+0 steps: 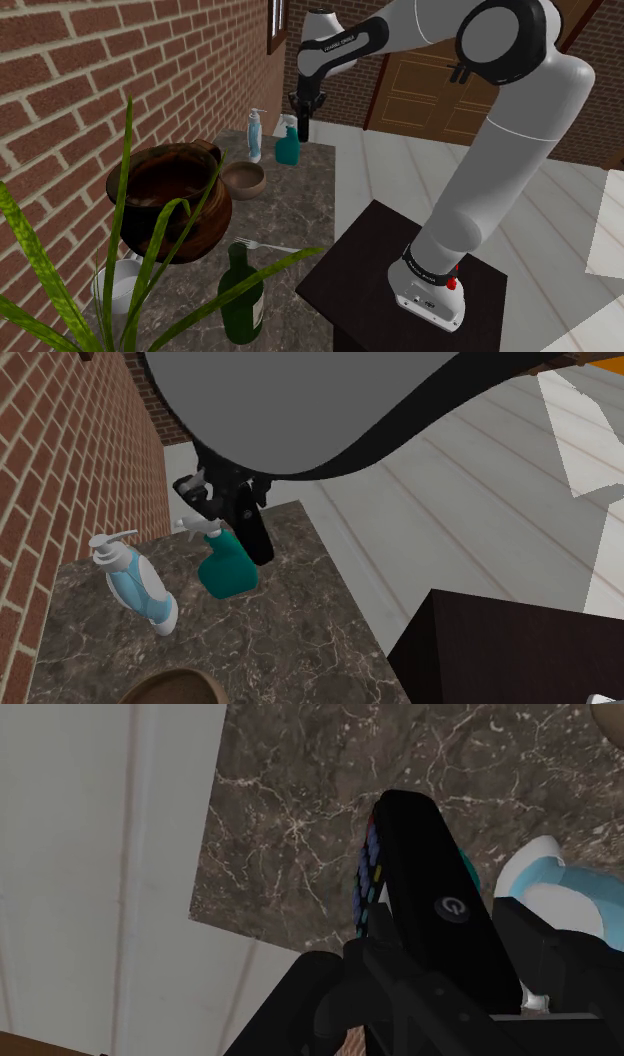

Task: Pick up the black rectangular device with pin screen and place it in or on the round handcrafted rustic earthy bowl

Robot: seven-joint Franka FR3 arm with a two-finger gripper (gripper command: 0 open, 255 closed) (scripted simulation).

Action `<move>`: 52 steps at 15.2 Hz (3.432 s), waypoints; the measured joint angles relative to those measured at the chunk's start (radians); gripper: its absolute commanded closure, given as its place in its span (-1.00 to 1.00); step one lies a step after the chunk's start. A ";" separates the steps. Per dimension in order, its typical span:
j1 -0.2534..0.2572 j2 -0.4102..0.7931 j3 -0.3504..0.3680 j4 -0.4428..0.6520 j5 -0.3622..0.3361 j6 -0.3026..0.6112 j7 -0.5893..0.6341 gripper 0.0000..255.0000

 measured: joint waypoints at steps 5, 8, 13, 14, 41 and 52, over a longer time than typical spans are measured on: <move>0.066 -0.012 0.056 0.020 -0.025 -0.049 0.130 1.00; 0.103 -0.008 0.088 0.041 -0.037 -0.077 0.202 1.00; 0.164 0.028 0.139 0.113 -0.054 -0.132 0.315 1.00; 0.175 0.035 0.148 0.138 -0.055 -0.153 0.331 1.00; 0.267 0.219 0.199 0.140 -0.128 -0.007 0.545 1.00; 0.268 0.223 0.198 0.127 -0.133 0.010 0.552 -1.00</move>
